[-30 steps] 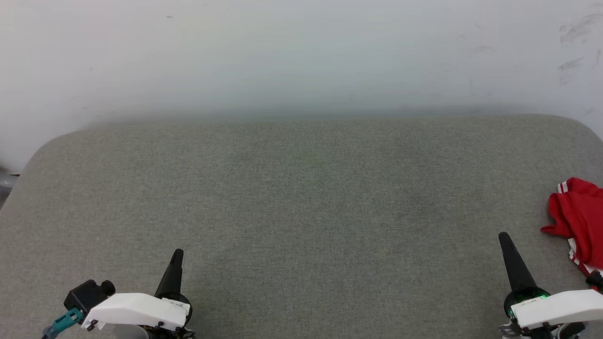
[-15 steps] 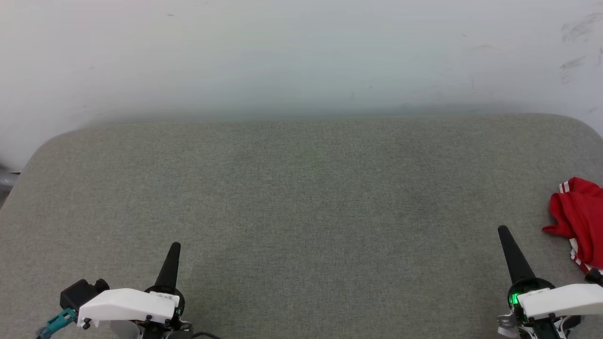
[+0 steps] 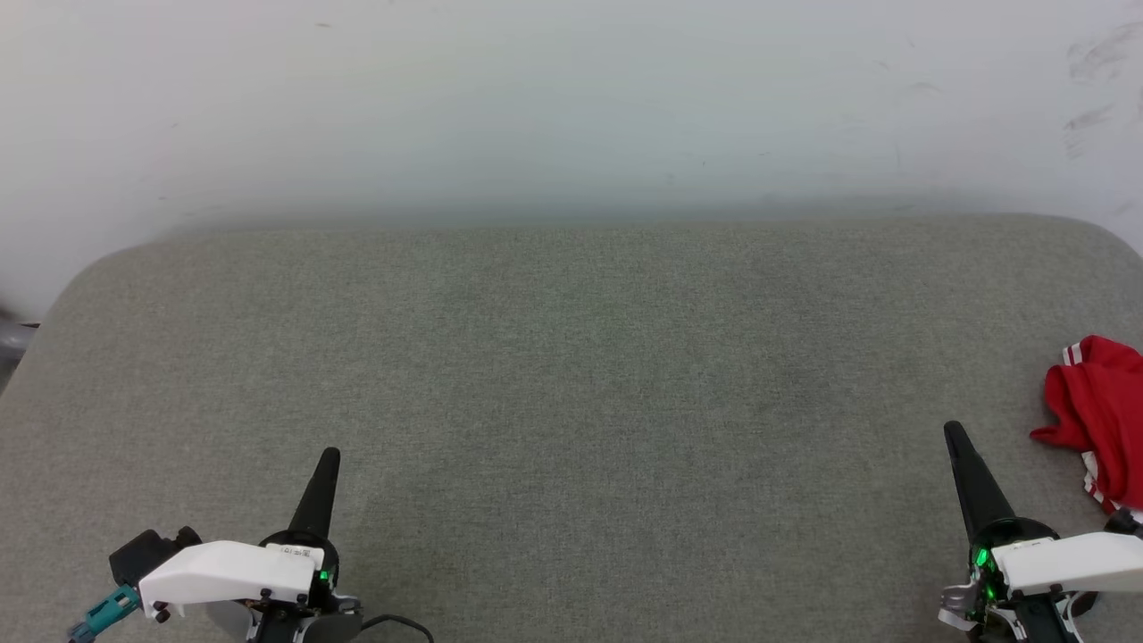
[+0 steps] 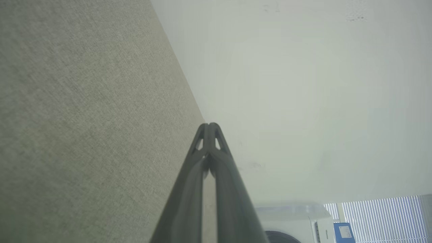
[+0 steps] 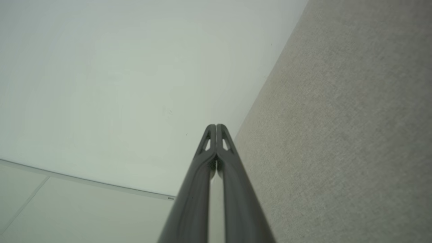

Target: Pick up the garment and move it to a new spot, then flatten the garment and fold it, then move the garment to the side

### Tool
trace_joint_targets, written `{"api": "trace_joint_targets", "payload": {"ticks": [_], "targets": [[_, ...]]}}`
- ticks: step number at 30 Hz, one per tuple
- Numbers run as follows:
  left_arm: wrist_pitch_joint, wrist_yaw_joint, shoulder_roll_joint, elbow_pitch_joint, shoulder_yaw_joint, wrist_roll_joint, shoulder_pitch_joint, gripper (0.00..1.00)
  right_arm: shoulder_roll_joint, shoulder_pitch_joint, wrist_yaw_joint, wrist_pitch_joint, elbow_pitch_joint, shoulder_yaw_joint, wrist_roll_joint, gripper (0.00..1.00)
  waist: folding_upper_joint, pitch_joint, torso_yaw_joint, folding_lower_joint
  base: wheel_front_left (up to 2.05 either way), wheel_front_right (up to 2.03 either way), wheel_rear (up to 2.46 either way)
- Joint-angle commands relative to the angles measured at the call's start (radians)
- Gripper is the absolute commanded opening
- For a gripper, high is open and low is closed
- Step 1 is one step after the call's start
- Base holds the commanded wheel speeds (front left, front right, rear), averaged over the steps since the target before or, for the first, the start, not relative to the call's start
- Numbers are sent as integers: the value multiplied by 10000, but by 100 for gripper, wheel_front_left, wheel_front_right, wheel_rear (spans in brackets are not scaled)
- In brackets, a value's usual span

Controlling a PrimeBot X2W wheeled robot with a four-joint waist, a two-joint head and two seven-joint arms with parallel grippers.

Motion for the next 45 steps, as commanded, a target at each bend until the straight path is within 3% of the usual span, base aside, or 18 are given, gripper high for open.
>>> {"api": "trace_joint_targets", "payload": {"ticks": [1,39,45], "targets": [[55,-115,-6,-18,73,-181,-195,0,22,-227,-2,54,4,-17,194,0,0,2,2,0,0,0,0],[805,-549,-385,114,818,-2621,-461,0,110,-769,-3,314,735,-90,2971,0,0,104,66,0,0,0,0],[799,-537,-384,111,802,-2568,-451,0,108,-741,-3,318,723,-93,2915,0,0,104,66,0,0,0,0]]}}
